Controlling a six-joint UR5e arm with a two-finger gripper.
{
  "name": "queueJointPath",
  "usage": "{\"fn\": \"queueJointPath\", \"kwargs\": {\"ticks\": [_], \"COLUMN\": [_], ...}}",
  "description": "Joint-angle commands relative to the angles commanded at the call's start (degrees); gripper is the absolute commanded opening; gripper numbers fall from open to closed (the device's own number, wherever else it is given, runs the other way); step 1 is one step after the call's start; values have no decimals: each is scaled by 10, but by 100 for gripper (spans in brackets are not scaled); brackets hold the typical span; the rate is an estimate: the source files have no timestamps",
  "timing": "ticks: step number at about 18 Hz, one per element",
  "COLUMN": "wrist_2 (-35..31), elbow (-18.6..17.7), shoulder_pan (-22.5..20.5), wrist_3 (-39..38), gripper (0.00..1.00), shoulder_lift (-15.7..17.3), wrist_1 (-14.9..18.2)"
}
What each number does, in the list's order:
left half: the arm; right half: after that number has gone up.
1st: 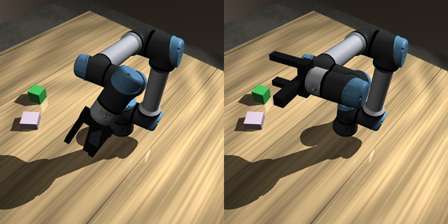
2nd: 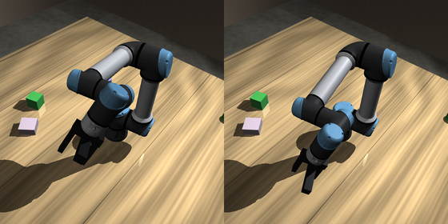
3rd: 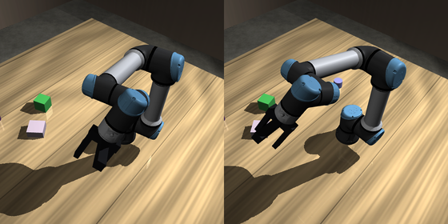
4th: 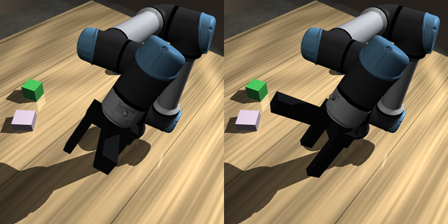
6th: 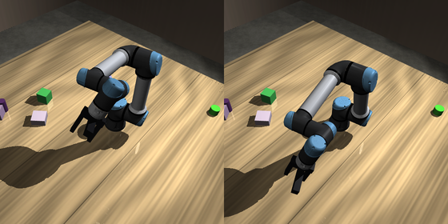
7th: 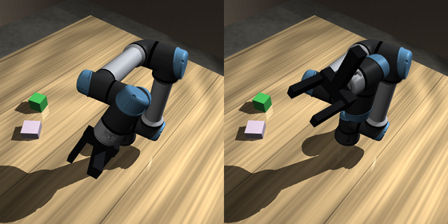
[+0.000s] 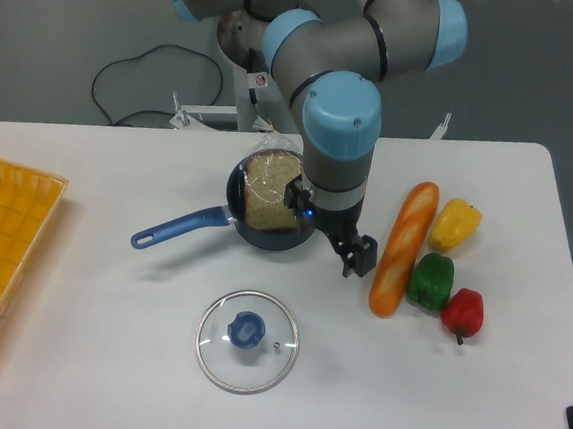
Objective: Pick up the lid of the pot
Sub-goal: 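Move the gripper from the pan over the glass lid's blue knob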
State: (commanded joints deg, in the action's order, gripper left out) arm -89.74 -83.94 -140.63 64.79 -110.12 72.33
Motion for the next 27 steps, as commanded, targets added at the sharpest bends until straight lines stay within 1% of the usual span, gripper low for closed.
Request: {"fn": "queueJointPath", "kwargs": {"ticks": [2,5,7,9,10,12,14,16,19,23,25,27], "wrist_2": [0,0,-5,-4,-2,3,35,47,47,47,47,43], "elbow": [7,12,18,17,15,7,-9,-19,-21,-31,-33,-33], "shoulder_pan": [0,3,10,14,16,23,20,24,32,43,48,55], "wrist_3": [-25,-38,-57,-70,-86,-117,-128,-170,-236,-249,-266,-273], "gripper": [100,100,100,100,100,100,100,100,100,100,100,100], "shoulder_lift": [-11,-23,-39,-41,-47,-48,-49,-48,-48,-51,-60,-68], "wrist_1": [0,-2,-10,-14,-16,-35,-50,-60,-64,-69,-82,-82]}}
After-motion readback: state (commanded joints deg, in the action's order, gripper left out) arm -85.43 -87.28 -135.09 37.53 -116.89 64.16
